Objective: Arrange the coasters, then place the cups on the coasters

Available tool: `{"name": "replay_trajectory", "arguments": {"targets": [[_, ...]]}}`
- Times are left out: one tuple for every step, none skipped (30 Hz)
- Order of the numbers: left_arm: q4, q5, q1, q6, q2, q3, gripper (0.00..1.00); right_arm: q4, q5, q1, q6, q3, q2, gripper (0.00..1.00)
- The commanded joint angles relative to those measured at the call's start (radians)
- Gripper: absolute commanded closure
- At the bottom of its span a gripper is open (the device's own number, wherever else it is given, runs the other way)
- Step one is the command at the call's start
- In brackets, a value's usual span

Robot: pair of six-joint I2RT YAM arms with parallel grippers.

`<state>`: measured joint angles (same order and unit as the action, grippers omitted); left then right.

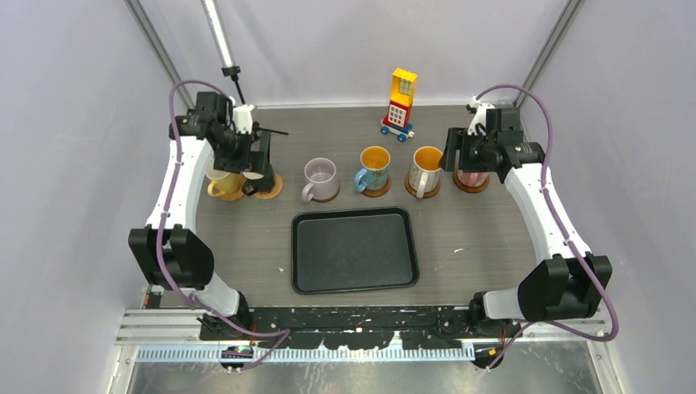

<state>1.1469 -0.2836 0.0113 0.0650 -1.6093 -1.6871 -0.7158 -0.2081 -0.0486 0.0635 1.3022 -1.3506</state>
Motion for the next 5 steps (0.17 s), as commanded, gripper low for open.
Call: {"name": "replay_trajectory", "arguments": {"targets": [[-0.002,0.047,0.009,0.054,0.091,0.079,0.0,0.01,-0.028,-0.002,-0.014,-0.003,-0.002,0.28],[0.003,0.06,0.009,0.054,0.091,0.083,0.0,0.016,-0.033,-0.005,-0.013,-0.005,-0.004,0.28],[0.005,0.067,0.008,0.054,0.091,0.084,0.0,0.019,-0.036,-0.005,-0.012,-0.007,-0.005,0.28],[0.004,0.07,0.009,0.057,0.095,0.085,0.0,0.019,-0.037,-0.004,-0.011,-0.006,-0.007,0.28],[-0.002,0.07,0.009,0.061,0.098,0.085,0.0,0.02,-0.037,-0.004,-0.011,-0.006,-0.008,0.28]]}}
